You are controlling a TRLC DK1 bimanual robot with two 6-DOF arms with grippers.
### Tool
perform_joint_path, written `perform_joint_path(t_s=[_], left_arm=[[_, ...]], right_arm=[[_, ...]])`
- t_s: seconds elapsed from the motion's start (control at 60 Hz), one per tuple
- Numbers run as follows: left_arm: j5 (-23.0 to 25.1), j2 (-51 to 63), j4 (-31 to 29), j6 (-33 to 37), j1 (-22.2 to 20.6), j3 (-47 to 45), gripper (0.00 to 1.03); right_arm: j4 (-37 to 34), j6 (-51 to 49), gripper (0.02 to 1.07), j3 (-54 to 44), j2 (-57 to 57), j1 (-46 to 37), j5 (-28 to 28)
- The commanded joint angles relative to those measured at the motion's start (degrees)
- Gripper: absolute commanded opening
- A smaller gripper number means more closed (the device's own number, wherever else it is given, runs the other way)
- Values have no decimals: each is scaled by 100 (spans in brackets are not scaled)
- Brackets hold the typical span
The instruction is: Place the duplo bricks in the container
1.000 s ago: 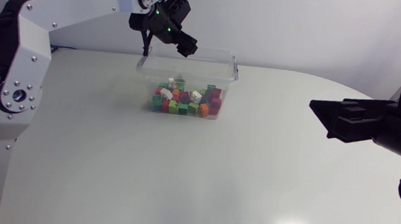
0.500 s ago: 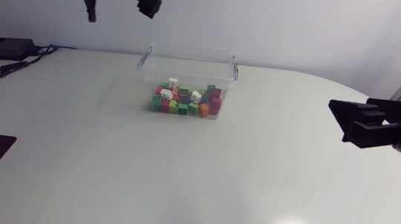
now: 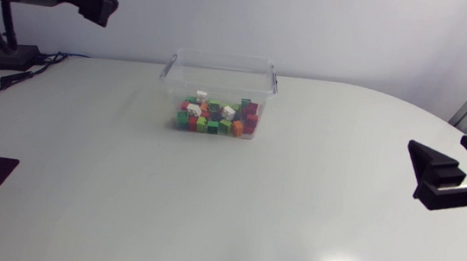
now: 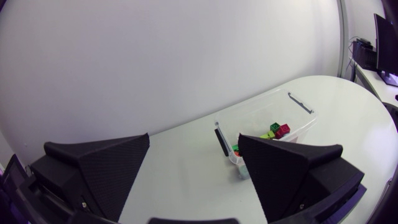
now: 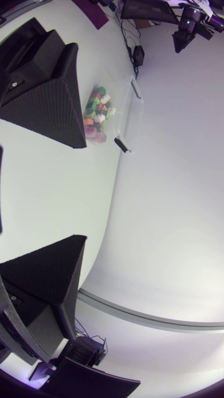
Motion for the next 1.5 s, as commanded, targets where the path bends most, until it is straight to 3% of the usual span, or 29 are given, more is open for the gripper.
perform_joint_path(t_s=[0.0,0.2,0.383,0.5,0.783,0.933,1.483], left_arm=[[-3,-413,113,-295,155,-400,99],[5,-1485,676,-620,348,-1402,99],[5,-2241,720,-682,498,-2026,99],[5,-3032,1124,-735,586,-2817,99],[-3,-4174,1344,-735,700,-3802,99],[-3,-5062,1757,-743,841,-4663,99],[246,-6459,1962,-1320,827,-6457,99]], right_arm=[[96,-210,102,-282,-317,-45,113],[78,-421,102,-537,-923,-106,245],[140,-763,102,-853,-1301,-212,280],[272,-869,102,-1126,-1556,-344,280],[403,-1009,102,-1539,-2013,-440,280],[518,-1018,102,-1767,-2215,-458,280],[1179,47,102,-2471,-2241,-439,109]])
